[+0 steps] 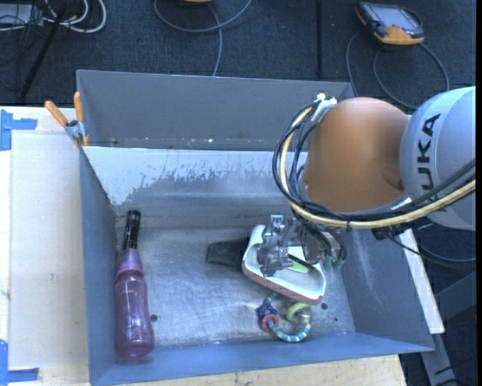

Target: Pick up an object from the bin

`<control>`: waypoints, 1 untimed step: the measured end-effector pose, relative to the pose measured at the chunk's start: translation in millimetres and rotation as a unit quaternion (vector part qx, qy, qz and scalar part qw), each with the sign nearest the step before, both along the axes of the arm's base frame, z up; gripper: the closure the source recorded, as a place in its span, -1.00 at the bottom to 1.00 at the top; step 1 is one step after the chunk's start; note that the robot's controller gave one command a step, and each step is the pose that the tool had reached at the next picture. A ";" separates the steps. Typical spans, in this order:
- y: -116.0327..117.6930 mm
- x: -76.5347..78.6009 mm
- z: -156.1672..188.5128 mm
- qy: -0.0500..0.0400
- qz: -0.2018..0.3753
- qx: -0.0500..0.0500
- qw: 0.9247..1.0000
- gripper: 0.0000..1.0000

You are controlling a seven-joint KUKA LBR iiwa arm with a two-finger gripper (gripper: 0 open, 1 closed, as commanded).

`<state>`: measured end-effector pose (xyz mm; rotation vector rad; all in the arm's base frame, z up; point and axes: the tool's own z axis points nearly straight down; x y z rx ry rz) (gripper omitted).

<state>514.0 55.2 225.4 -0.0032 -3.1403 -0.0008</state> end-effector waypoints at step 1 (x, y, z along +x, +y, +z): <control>16.3 -4.0 -23.9 0.000 0.003 0.000 1.000 1.00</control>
Offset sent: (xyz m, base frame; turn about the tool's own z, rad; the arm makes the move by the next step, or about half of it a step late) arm -0.0010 0.0037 -0.0280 0.0411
